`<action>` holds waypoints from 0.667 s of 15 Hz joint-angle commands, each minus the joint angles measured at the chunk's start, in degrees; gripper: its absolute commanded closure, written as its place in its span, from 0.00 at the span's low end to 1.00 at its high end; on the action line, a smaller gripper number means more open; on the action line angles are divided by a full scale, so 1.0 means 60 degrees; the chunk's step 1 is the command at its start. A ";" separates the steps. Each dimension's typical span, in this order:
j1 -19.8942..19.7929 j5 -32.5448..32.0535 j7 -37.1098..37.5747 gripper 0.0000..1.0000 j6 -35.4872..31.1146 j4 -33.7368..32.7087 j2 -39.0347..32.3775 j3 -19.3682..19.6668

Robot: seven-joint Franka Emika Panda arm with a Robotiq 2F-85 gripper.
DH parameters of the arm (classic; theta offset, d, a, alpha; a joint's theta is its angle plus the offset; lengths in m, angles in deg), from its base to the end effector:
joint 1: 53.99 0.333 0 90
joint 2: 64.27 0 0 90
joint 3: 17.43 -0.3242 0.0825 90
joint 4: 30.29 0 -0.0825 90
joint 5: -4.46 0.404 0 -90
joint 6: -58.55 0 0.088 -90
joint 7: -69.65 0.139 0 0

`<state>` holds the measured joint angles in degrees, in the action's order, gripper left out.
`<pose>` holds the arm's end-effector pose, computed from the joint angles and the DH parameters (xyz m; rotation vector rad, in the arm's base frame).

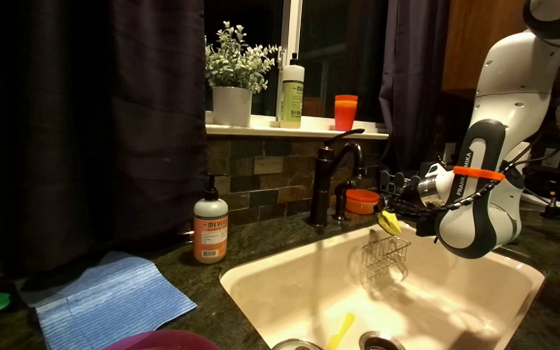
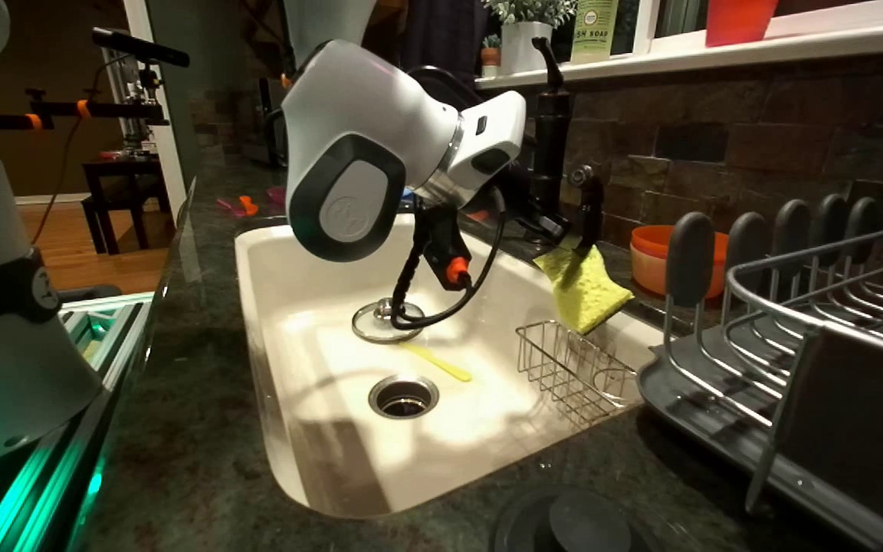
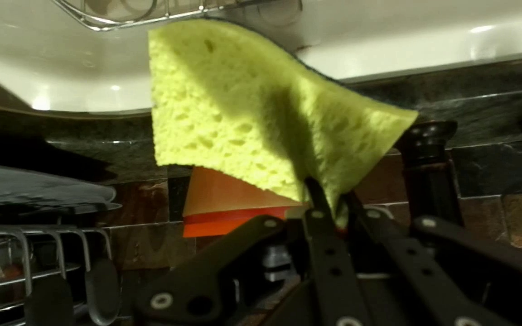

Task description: Put the yellow sponge on the silver holder.

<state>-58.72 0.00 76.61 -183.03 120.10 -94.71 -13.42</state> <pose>0.4721 -0.0607 0.1746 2.7011 -0.2253 1.5862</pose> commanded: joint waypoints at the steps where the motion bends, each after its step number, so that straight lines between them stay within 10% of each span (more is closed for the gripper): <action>1: -0.0242 -0.0288 -0.0121 0.98 -0.0015 -0.0262 -0.0271 -0.0172; 10: -0.0219 -0.0296 -0.0322 0.98 -0.0009 -0.0469 -0.0508 -0.0253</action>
<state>-59.14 -0.53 75.29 -183.03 118.04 -96.76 -14.26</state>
